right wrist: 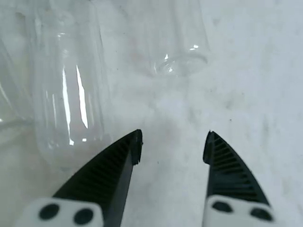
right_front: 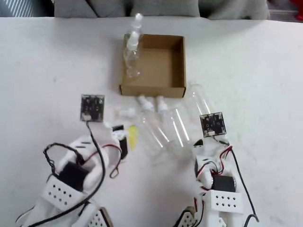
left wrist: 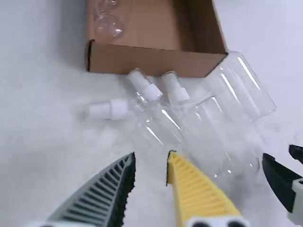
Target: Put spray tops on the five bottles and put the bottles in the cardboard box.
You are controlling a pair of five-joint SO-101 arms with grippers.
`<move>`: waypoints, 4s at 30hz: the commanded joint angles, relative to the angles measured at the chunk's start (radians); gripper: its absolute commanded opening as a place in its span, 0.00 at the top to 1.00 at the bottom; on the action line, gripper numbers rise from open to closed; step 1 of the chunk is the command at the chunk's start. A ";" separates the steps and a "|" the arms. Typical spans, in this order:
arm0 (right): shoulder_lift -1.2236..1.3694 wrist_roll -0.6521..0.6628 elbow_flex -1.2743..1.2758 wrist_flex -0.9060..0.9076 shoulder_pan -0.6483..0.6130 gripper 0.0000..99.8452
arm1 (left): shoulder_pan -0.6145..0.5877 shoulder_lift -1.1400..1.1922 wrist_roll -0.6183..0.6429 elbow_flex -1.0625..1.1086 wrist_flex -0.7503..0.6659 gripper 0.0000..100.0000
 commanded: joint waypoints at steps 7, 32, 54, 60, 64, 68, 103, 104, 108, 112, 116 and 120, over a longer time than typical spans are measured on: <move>-0.010 0.009 -0.009 -0.019 -0.010 0.81 | 0.107 0.016 0.272 0.069 -0.160 0.57; -0.010 0.009 -0.008 -0.019 -0.035 0.81 | 0.002 0.943 0.483 -0.373 -0.293 0.73; -0.010 0.009 -0.008 -0.019 -0.035 0.81 | 0.004 1.264 0.488 -0.578 -0.252 0.73; -0.010 0.009 -0.008 -0.019 -0.035 0.81 | 0.019 1.245 0.482 -0.577 -0.216 0.76; -0.010 0.009 -0.008 -0.019 -0.035 0.81 | 0.018 1.144 0.457 -0.574 -0.133 0.92; -0.010 0.009 -0.008 -0.019 -0.031 0.81 | -0.012 1.046 0.336 -0.574 -0.021 0.94; -0.010 0.009 -0.008 -0.019 -0.031 0.81 | -0.381 1.283 -0.198 -0.726 0.368 0.60; -0.010 0.009 -0.008 -0.019 -0.031 0.81 | -0.381 1.283 -0.198 -0.738 0.371 0.60; -0.010 0.009 -0.008 -0.019 -0.033 0.81 | -0.381 1.287 -0.199 -0.807 0.445 0.60; -0.010 0.009 -0.008 -0.019 -0.033 0.81 | -0.375 1.290 -0.242 -0.882 0.535 0.61; -0.010 0.009 -0.008 -0.019 -0.033 0.81 | -0.372 1.291 -0.262 -0.942 0.580 0.76; -0.010 0.009 -0.008 -0.021 -0.033 0.81 | -0.348 1.293 -0.265 -0.974 0.583 0.86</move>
